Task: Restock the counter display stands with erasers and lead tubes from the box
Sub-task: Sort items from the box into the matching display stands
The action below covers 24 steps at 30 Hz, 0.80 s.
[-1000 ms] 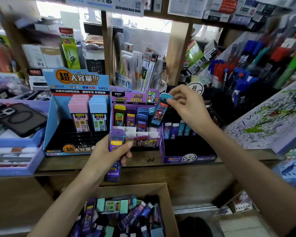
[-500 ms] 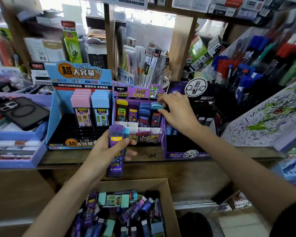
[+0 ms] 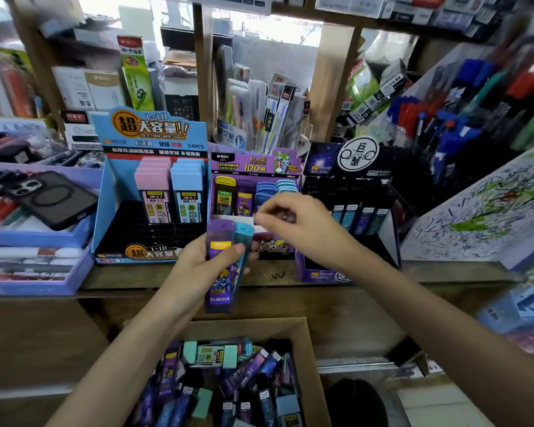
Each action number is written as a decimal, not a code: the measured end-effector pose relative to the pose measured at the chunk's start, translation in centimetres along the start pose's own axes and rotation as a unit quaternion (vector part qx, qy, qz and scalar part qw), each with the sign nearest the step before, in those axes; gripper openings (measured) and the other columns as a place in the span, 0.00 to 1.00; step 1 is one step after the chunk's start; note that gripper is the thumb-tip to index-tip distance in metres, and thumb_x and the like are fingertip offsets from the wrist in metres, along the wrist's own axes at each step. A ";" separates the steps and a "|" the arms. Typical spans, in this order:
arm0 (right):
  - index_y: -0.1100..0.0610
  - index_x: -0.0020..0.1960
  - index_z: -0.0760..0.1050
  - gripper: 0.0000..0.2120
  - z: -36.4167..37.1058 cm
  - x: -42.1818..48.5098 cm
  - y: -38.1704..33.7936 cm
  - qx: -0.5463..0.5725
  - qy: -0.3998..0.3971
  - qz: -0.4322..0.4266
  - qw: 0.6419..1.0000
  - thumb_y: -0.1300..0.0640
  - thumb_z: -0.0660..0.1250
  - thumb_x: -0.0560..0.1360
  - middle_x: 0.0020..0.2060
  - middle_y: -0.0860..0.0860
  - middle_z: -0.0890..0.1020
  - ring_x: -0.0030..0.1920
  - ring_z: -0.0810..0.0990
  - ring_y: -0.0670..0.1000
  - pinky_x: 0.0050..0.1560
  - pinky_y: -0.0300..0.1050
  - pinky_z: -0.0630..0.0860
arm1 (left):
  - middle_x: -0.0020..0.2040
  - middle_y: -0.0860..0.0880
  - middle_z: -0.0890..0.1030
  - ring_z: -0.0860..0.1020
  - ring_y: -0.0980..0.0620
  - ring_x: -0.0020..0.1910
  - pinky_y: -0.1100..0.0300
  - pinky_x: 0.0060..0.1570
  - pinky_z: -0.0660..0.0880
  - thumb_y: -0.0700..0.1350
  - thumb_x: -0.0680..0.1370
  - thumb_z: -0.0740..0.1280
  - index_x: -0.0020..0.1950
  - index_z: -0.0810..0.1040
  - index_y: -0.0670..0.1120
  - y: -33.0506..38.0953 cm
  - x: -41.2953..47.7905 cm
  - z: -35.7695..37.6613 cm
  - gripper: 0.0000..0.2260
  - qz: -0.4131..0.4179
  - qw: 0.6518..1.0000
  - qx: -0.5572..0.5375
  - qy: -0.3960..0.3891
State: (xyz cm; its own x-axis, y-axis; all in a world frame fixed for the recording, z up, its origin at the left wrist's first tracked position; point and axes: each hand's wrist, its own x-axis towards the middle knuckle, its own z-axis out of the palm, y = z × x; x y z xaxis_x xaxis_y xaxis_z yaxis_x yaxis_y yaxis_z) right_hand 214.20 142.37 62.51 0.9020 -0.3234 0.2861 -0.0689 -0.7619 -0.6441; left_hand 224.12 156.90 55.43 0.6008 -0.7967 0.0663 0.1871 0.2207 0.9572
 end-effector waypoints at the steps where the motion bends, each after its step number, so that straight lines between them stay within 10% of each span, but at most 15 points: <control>1: 0.53 0.45 0.78 0.03 0.4 -0.3 -0.2 0.031 -0.020 0.020 0.999 0.54 0.67 0.75 0.37 0.44 0.80 0.39 0.77 0.40 0.43 0.35 0.73 | 0.47 0.46 0.85 0.84 0.51 0.46 0.63 0.39 0.78 0.46 0.68 0.70 0.55 0.78 0.45 0.0 0.0 0.1 0.16 0.003 1.000 0.006 -0.002; 4: 0.57 0.45 0.78 0.02 1.2 -0.7 -0.2 0.110 -0.026 0.056 0.992 0.58 0.69 0.74 0.38 0.53 0.82 0.40 0.82 0.51 0.48 0.49 0.79 | 0.45 0.47 0.85 0.84 0.52 0.44 0.65 0.38 0.77 0.48 0.66 0.71 0.53 0.80 0.48 -0.1 0.1 0.4 0.15 0.011 1.000 0.014 -0.006; 11: 0.56 0.39 0.78 0.04 -1.6 -0.2 1.4 0.187 0.052 0.091 0.977 0.63 0.71 0.71 0.36 0.51 0.81 0.39 0.78 0.47 0.42 0.40 0.76 | 0.38 0.53 0.84 0.80 0.58 0.38 0.66 0.38 0.77 0.36 0.76 0.66 0.46 0.77 0.49 -0.4 0.8 0.0 0.08 0.034 0.993 0.100 0.059; 24: 0.56 0.47 0.80 0.04 -3.7 2.4 4.6 -0.097 0.175 0.009 0.980 0.57 0.70 0.73 0.37 0.47 0.79 0.39 0.74 0.40 0.42 0.34 0.67 | 0.34 0.57 0.81 0.79 0.61 0.34 0.68 0.34 0.75 0.42 0.74 0.68 0.50 0.76 0.51 -0.1 0.2 -1.2 0.07 0.021 0.993 0.094 0.076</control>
State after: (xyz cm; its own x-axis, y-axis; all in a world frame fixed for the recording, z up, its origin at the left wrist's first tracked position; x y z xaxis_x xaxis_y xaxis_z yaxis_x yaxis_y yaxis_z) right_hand 214.45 136.02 62.82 0.7005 -0.4845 0.5240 -0.1937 -0.8357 -0.5139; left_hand 225.15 157.43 55.03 0.7173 -0.6925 0.0774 0.0202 0.1317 0.9911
